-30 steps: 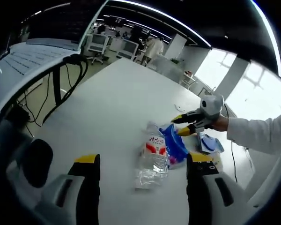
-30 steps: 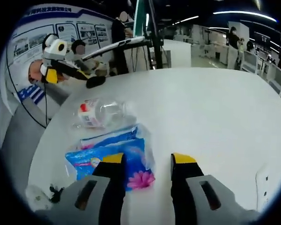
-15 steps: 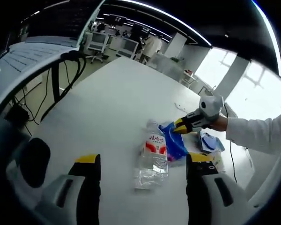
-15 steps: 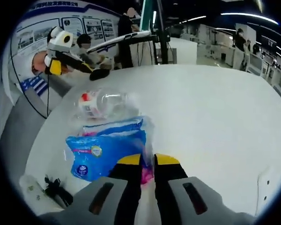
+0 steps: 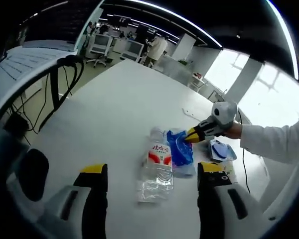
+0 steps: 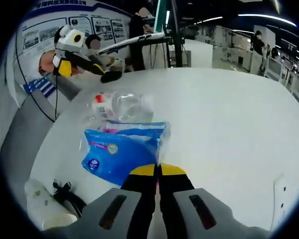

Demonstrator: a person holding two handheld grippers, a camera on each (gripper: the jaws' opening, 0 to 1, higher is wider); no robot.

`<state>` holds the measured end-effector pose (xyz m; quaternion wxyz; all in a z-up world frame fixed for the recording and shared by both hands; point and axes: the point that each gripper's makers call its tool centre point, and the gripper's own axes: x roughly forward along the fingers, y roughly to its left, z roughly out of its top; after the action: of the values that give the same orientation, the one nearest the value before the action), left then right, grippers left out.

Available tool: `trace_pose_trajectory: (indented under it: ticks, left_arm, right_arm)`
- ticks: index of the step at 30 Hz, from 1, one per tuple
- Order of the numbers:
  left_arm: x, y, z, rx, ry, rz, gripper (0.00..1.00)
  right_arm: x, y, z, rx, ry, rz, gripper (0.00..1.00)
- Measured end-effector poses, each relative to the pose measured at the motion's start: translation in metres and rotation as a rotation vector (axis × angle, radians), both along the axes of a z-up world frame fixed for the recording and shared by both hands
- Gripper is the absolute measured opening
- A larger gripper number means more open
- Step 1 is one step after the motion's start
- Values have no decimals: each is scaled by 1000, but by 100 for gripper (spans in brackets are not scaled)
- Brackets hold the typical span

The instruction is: Arrange the tabletop items into an orderly group along one side of the table until the central work area is clear of visible clutter.

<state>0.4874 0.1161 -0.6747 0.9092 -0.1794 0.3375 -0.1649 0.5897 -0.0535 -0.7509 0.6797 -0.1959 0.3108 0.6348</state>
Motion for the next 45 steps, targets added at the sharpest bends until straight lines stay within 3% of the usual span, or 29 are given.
trace_pose_trajectory:
  ticks: [15, 45]
  left_arm:
    - [7, -14, 10, -2, -21, -34, 74]
    - [37, -88, 42, -10, -89, -217, 75]
  right_arm:
    - [-5, -8, 21, 45, 4, -46, 0]
    - [-4, -41, 81, 164, -25, -247, 0]
